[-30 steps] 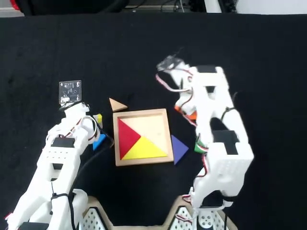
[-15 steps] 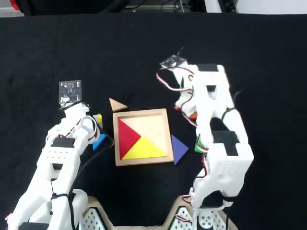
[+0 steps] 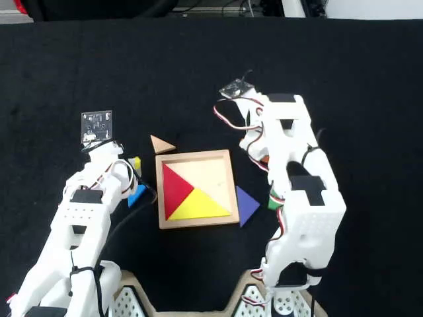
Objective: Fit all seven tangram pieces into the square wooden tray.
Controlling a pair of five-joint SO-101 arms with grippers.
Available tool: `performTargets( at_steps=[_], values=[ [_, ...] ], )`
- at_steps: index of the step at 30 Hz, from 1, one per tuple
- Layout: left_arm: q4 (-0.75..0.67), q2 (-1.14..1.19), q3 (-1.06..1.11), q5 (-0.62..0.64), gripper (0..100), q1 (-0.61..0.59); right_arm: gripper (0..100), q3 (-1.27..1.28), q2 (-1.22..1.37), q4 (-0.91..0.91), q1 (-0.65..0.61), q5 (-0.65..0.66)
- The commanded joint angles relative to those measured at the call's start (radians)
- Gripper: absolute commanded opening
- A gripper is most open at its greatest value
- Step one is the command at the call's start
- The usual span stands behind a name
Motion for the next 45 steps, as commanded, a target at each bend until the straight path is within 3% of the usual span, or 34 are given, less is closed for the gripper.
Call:
performTargets(
  at_steps=[1, 11, 26, 32, 36, 45],
  values=[
    [-0.020, -0.012, -0.010, 0.002, 17, 0.005, 17.8, -0.038, -0.018, 0.021, -0.015, -0.008],
    [-0.020, -0.012, -0.007, 0.002, 17, 0.005, 18.1, -0.027, -0.168, 0.094, -0.018, 0.006],
    [-0.020, -0.012, -0.008, 0.002, 17, 0.007, 17.6, -0.038, 0.036, 0.018, -0.020, 0.003],
    [-0.020, -0.012, -0.008, 0.002, 17, 0.010, 0.8, -0.058, 0.036, 0.021, -0.017, 0.000],
    [-0.020, -0.012, -0.008, 0.002, 17, 0.010, 1.3, -0.081, 0.024, 0.055, -0.015, -0.043],
    [-0.020, -0.012, -0.007, 0.002, 17, 0.012, 1.1, -0.048, -0.435, 0.227, -0.025, -0.172]
  ],
)
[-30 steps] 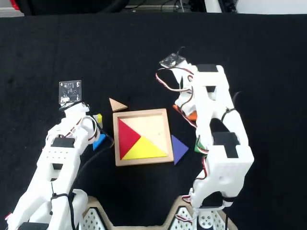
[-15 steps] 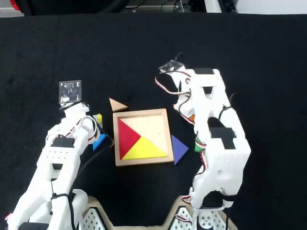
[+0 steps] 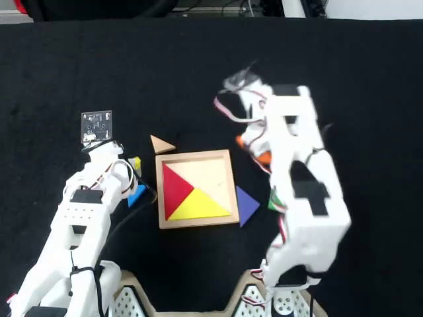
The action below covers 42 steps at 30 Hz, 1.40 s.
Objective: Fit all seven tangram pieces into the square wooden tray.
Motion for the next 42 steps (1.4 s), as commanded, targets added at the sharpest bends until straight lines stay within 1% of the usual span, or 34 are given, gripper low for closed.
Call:
performTargets(
  at_steps=[1, 4, 8, 11, 13, 17, 24, 26, 31, 42],
  values=[
    [-0.018, -0.012, -0.007, 0.002, 17, 0.012, 1.1, 0.033, -0.294, 0.046, -0.034, -0.071],
    [-0.018, -0.012, -0.007, 0.002, 17, 0.012, 1.1, 0.156, -0.464, 0.049, -0.080, -0.164],
    [-0.017, -0.012, -0.007, 0.003, 17, 0.013, 1.1, 0.349, -0.613, 0.014, -0.184, -0.348],
    [-0.015, -0.008, -0.005, 0.003, 17, 0.013, 1.1, 0.458, -0.656, -0.055, -0.232, -0.532],
    [-0.015, -0.006, -0.005, 0.003, 17, 0.013, 1.2, 0.504, -0.657, -0.124, -0.236, -0.629],
    [-0.015, -0.005, -0.005, 0.003, 17, 0.013, 1.5, 0.588, -0.657, -0.206, -0.252, -0.747],
    [-0.018, -0.003, -0.005, 0.003, 17, 0.015, 1.5, 0.750, -0.656, -0.347, -0.388, -0.809],
    [-0.017, -0.003, -0.005, 0.003, 17, 0.015, 1.5, 0.794, -0.656, -0.399, -0.410, -0.822],
    [-0.018, -0.003, -0.005, 0.005, 17, 0.015, 1.5, 0.865, -0.656, -0.473, -0.394, -0.821],
    [-0.020, -0.003, -0.005, 0.006, 17, 0.015, 1.5, 0.909, -0.656, -0.494, -0.391, -0.819]
  ],
)
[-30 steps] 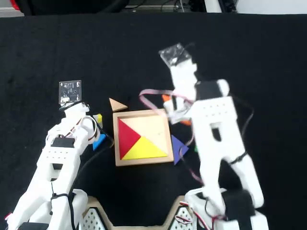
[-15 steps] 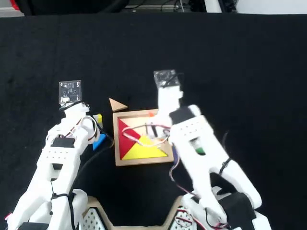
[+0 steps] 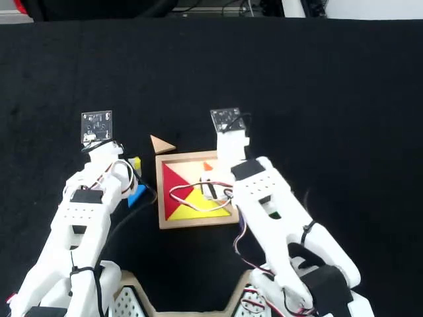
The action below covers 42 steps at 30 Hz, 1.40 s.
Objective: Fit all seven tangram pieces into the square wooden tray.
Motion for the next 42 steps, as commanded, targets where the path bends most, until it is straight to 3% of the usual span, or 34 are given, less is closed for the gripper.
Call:
performTargets(
  at_steps=[1, 3, 7, 9, 19, 24, 28, 33, 42],
  values=[
    [-0.018, -0.003, -0.005, 0.006, 17, 0.015, 1.6, 0.012, -0.041, -0.040, -0.002, -0.008],
    [-0.018, -0.003, -0.005, 0.006, 17, 0.015, 3.8, 0.019, -0.041, -0.041, -0.002, -0.008],
    [-0.018, -0.003, -0.005, 0.006, 17, 0.015, 20.1, 0.022, -0.041, -0.011, -0.006, -0.006],
    [-0.020, -0.003, -0.005, 0.006, 17, 0.015, 22.2, 0.021, -0.041, 0.000, -0.017, -0.006],
    [-0.020, -0.003, -0.005, 0.006, 17, 0.015, 18.4, -0.051, -0.048, 0.008, -0.020, -0.003],
    [-0.020, -0.003, -0.005, 0.006, 17, 0.015, 1.1, -0.162, -0.041, -0.011, -0.023, 0.163],
    [-0.020, -0.003, -0.005, 0.006, 17, 0.015, 5.1, -0.197, -0.002, -0.046, -0.025, 0.222],
    [-0.020, -0.003, -0.005, 0.005, 17, 0.015, 3.1, -0.223, 0.177, -0.107, -0.018, 0.230],
    [-0.020, -0.003, -0.005, 0.003, 17, 0.015, 1.2, -0.306, 0.397, -0.063, -0.018, 0.275]
  ],
)
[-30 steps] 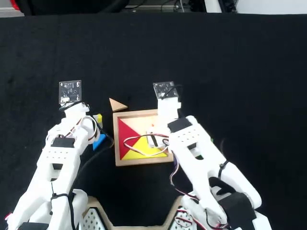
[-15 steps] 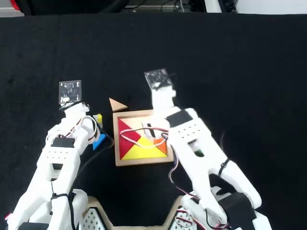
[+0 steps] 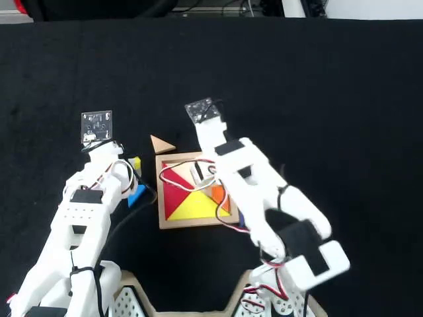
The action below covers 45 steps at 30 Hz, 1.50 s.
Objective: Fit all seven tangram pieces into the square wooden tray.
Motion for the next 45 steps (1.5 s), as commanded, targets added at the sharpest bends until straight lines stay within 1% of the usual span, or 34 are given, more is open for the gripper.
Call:
performTargets(
  at_steps=[1, 10, 14, 18, 20, 23, 26, 30, 36, 39, 43, 45],
  values=[
    [-0.020, -0.003, -0.005, 0.003, 17, 0.015, 1.2, -0.051, 0.007, 0.043, -0.008, 0.037],
    [-0.020, -0.003, -0.005, 0.003, 17, 0.015, 1.2, -0.051, 0.007, 0.195, -0.008, 0.041],
    [-0.020, -0.003, -0.005, 0.003, 17, 0.015, 1.2, -0.053, -0.016, 0.209, -0.008, 0.041],
    [-0.020, -0.003, -0.007, 0.005, 17, 0.015, 1.2, -0.047, -0.179, 0.209, -0.006, 0.037],
    [-0.021, -0.003, -0.008, 0.003, 17, 0.015, 1.2, -0.028, -0.286, 0.209, 0.017, 0.037],
    [-0.020, -0.003, -0.008, 0.002, 17, 0.013, 1.2, 0.025, -0.429, 0.192, 0.100, 0.035],
    [-0.011, -0.003, -0.015, -0.017, 18, 0.013, 1.5, 0.119, -0.512, 0.123, 0.183, 0.040],
    [0.078, -0.002, -0.064, -0.089, 18, 0.025, 1.5, 0.239, -0.518, -0.018, 0.261, 0.037],
    [0.186, -0.002, -0.166, -0.097, 18, 0.024, 1.5, 0.283, -0.513, -0.133, 0.393, 0.035],
    [0.236, -0.002, -0.194, -0.094, 18, 0.024, 1.5, 0.302, -0.513, -0.170, 0.427, 0.035],
    [0.249, -0.011, -0.173, -0.098, 18, 0.022, 1.5, 0.311, -0.513, -0.180, 0.423, 0.035],
    [0.282, -0.012, -0.163, -0.100, 17, 0.022, 1.5, 0.311, -0.513, -0.178, 0.423, 0.035]
  ],
)
